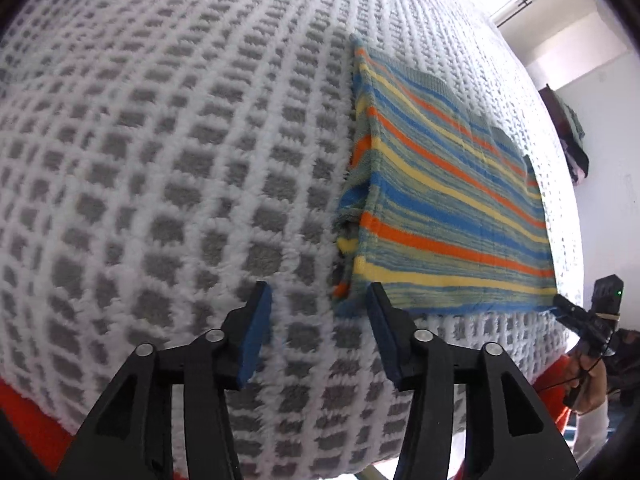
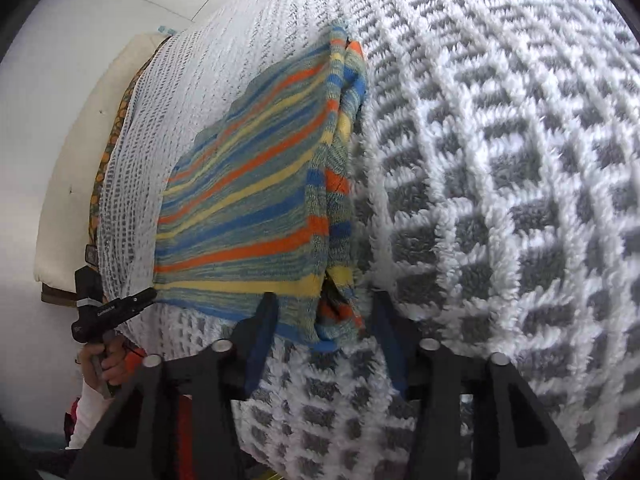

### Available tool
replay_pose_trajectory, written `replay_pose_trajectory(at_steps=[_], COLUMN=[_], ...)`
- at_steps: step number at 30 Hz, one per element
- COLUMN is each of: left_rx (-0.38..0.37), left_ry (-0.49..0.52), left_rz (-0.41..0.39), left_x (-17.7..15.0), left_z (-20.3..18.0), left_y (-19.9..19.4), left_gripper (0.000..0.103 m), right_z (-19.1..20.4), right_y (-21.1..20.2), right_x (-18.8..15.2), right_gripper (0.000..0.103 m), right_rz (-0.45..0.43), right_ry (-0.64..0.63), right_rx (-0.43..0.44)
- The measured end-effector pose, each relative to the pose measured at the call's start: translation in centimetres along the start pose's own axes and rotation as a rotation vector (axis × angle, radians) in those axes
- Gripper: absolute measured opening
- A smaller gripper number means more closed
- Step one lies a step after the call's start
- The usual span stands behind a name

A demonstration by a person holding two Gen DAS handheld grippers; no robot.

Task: Fold small clothes

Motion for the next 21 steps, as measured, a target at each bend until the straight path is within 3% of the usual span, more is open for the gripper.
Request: replay_pose_trajectory(at_steps=[4,9,12,15,21], left_rx=[0.085,0.077,0.025,0.04,0.126], left_ry=[0.031,0.093,0.155,0.231,0.271], left_rz=[-0.099,-0.19,-0.172,-0.146,-0.023], left_x=[-0.2,0.9,1.0,0.3,-1.7], left_z=[0.0,-4.1,-7.4,-9.2,-8.5], left_y=[-3.1,-3.9,-2.6,-1.1,4.1], left_gripper=[0.058,0.059,0.059,0.063,0.063], right_z=[0.2,3.4,7.1,11.1,9.1], right_y=[-3.3,-6.3,-6.6,-3.9,0.8], right_x=[-0.4,0.4,0.4,0.0,-1.2], right_gripper=[0.063,0.063,0.063,0.063,0.063], right_rz=[-0.086,-0.221,-0.271,-0.255,-0.161], right_ry=[-0.064,-0.178,-0.274,-0.334,-0.243], right_rx=[-0.125,-0.163,-0.102,-0.058,-0.053])
Point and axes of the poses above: each gripper's, at about its wrist camera, not at the fingertips, and y roughly the way its jaws point, z to its left, x to its top, the point moved 1 cm from there along y, roughly the way its jaws point, and after that the axes turned 4 degrees about -x, right-handed, at the moved point
